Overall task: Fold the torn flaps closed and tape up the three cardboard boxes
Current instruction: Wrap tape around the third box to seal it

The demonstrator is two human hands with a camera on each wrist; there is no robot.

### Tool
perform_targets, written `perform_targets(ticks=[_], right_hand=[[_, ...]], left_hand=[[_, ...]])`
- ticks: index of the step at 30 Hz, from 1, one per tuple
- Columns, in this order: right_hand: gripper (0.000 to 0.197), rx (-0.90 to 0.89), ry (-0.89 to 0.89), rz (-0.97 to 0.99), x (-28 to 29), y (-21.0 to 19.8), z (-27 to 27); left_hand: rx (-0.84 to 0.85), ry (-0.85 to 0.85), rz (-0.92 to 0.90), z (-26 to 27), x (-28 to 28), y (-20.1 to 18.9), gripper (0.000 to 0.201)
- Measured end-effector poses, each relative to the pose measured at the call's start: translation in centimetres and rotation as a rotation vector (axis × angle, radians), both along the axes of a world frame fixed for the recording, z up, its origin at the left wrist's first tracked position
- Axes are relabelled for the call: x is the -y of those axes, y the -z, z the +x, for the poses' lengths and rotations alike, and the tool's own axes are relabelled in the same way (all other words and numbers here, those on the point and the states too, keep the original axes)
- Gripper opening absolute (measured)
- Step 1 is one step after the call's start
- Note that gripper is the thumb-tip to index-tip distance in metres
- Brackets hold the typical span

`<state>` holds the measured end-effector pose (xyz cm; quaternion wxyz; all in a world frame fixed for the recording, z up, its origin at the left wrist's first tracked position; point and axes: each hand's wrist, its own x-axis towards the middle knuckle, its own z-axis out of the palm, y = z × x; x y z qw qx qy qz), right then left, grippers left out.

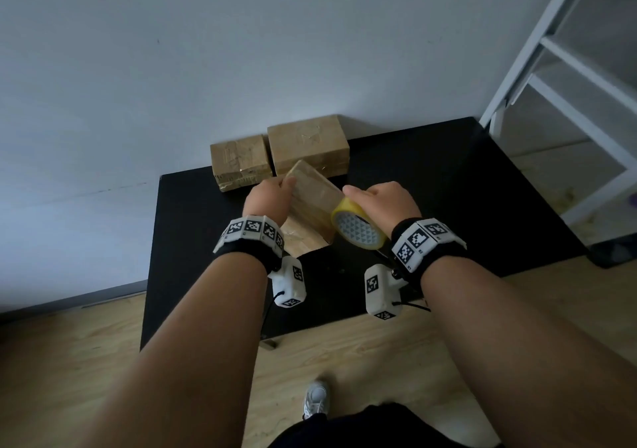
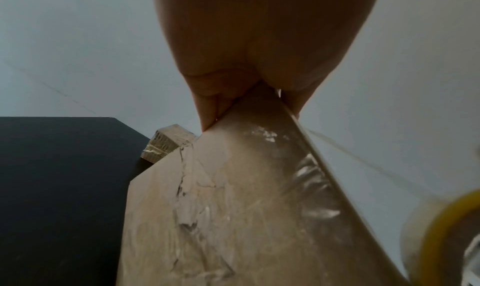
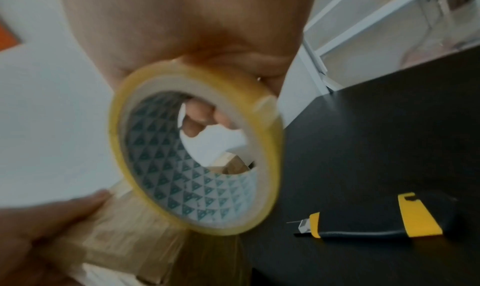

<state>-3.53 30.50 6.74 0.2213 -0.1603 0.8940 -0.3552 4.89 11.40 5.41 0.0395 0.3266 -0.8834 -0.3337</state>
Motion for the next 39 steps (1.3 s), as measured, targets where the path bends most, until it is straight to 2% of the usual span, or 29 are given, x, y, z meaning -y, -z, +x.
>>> perform_targets(ticks=[2,4,5,8,10,18,21,24,27,29,32,33,35,39], right_hand=[[0.05,0.016,0.026,-0.125,-0.2,0.2,0.0],[0.048,-0.003,0.027,-0.169,-0.2,0.3,0.0],[0.048,-0.013,0.017,-0.143,-0.2,0.4,-0.1],[0.051,-0.056,-0.044,0.136,-1.0,0.8,-0.1],[0.05,-0.05,-0.053,0.256,-1.5,1.6,0.2],[0.046,0.001,-0.072,0.267,-0.2,2.0,-0.1],[0.047,-0.01,-0.098,0.246,0.6,2.4,0.2],[0.044,0.012,-0.126,0.24,1.9,2.7,0.5],[0.042,0.017,-0.146,0.22,3.2,3.2,0.7],[0.043,-0.009,-0.157,0.209,3.9,3.4,0.7],[0.045,-0.053,-0.181,0.195,4.6,3.3,0.6],[0.044,-0.06,-0.188,0.192,4.7,3.4,0.5],[0.042,-0.065,-0.194,0.188,4.8,3.6,0.3],[0.042,-0.077,-0.197,0.178,4.7,3.7,-0.2]], left_hand=[[-0.001,-0.054,0.036,0.0,0.5,0.0,0.043],[0.001,-0.068,0.045,0.0,0.9,0.2,0.043],[-0.004,-0.068,0.045,-0.1,1.0,0.3,0.043],[-0.013,-0.083,0.031,0.0,1.4,0.3,0.043],[-0.009,-0.056,0.029,-0.1,1.5,0.2,0.045],[0.03,-0.122,0.064,0.7,2.4,0.8,0.043],[0.074,-0.127,0.041,1.5,2.8,1.0,0.029],[0.122,-0.15,-0.023,1.9,2.7,1.0,0.036],[0.139,-0.084,-0.23,1.9,2.2,1.6,0.052],[0.121,0.031,-0.329,1.4,1.2,1.5,0.066],[0.189,0.304,-0.463,0.8,-0.5,1.7,0.055],[0.234,0.34,-0.46,0.6,-0.6,2.0,0.054],[0.301,0.336,-0.432,0.6,-0.4,2.5,0.054],[0.328,0.296,-0.426,0.1,-0.8,2.5,0.059]])
